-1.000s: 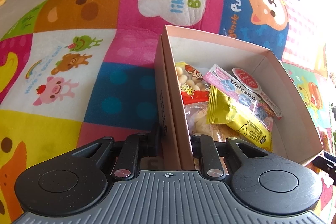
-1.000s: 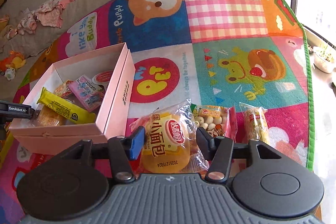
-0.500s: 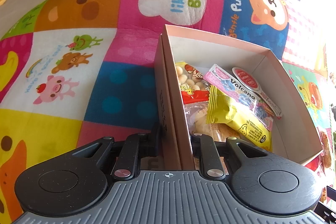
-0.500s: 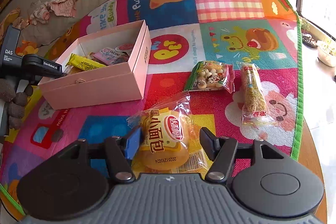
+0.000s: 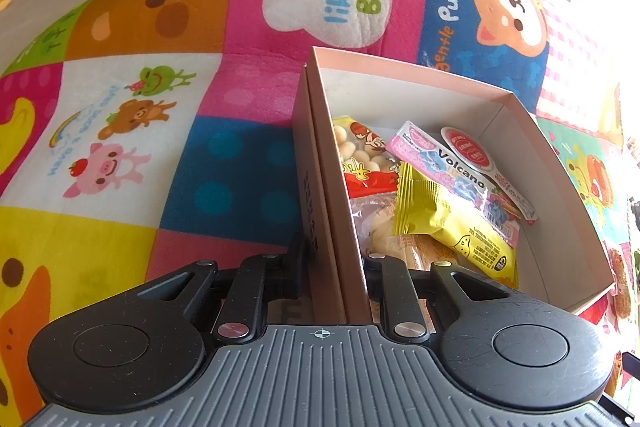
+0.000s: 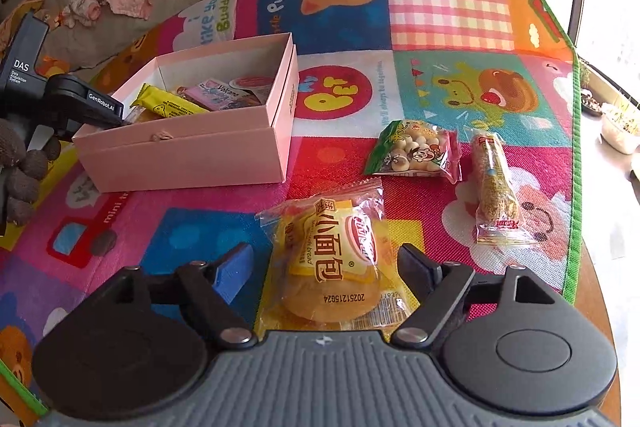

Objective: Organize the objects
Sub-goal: 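Grasp the wrapped yellow bread bun with the right gripper, then carry the bread bun into the pink box and release it, then move the right gripper toward the peanut snack bag on the mat, then grasp the white peanut snack bag with the right gripper and lift, then carry the peanut bag over the pink box and open the right gripper, then move the right gripper to the wrapped cereal stick and grasp it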

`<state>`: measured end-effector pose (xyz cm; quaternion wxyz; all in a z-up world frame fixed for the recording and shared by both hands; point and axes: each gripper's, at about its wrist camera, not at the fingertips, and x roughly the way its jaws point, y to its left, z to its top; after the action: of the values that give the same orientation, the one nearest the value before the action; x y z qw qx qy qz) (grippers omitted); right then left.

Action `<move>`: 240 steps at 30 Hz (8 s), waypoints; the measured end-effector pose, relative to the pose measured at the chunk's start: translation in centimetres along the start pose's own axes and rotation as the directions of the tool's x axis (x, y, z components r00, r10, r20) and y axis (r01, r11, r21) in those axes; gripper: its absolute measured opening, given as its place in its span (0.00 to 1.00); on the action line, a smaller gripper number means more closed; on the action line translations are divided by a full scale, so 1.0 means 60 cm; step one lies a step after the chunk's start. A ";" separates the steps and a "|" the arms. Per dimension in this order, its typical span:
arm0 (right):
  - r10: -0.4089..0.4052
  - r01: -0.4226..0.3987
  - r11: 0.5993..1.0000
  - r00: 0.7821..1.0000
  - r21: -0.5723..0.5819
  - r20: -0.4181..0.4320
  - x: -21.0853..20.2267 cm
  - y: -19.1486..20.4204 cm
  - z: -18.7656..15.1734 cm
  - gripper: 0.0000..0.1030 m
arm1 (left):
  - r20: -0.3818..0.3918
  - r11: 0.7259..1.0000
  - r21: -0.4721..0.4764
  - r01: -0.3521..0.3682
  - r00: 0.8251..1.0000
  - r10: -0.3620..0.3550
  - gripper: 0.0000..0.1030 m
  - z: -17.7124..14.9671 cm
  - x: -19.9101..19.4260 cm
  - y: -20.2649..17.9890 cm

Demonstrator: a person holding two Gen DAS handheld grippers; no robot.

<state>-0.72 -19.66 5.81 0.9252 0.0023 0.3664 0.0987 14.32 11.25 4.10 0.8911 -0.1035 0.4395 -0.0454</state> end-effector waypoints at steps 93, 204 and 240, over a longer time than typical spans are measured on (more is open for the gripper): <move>0.005 0.020 0.988 0.987 -0.155 0.159 0.019 0.028 0.206 0.74 | 0.017 0.999 0.039 -0.017 1.000 0.016 0.20 -0.009 -0.006 -0.011; 0.160 -0.147 0.987 0.951 -0.067 0.265 -0.072 0.118 0.213 0.58 | 0.006 1.000 0.014 -0.001 1.000 0.001 0.21 -0.009 -0.007 -0.009; -0.216 0.219 0.969 0.976 0.112 -0.040 0.050 -0.139 0.046 0.76 | 0.013 1.000 0.015 0.002 1.000 -0.002 0.21 -0.010 -0.007 -0.006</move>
<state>4.80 -27.07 5.14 0.9236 0.0145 0.3822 -0.0250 13.56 10.90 4.16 0.8946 -0.0976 0.4333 -0.0488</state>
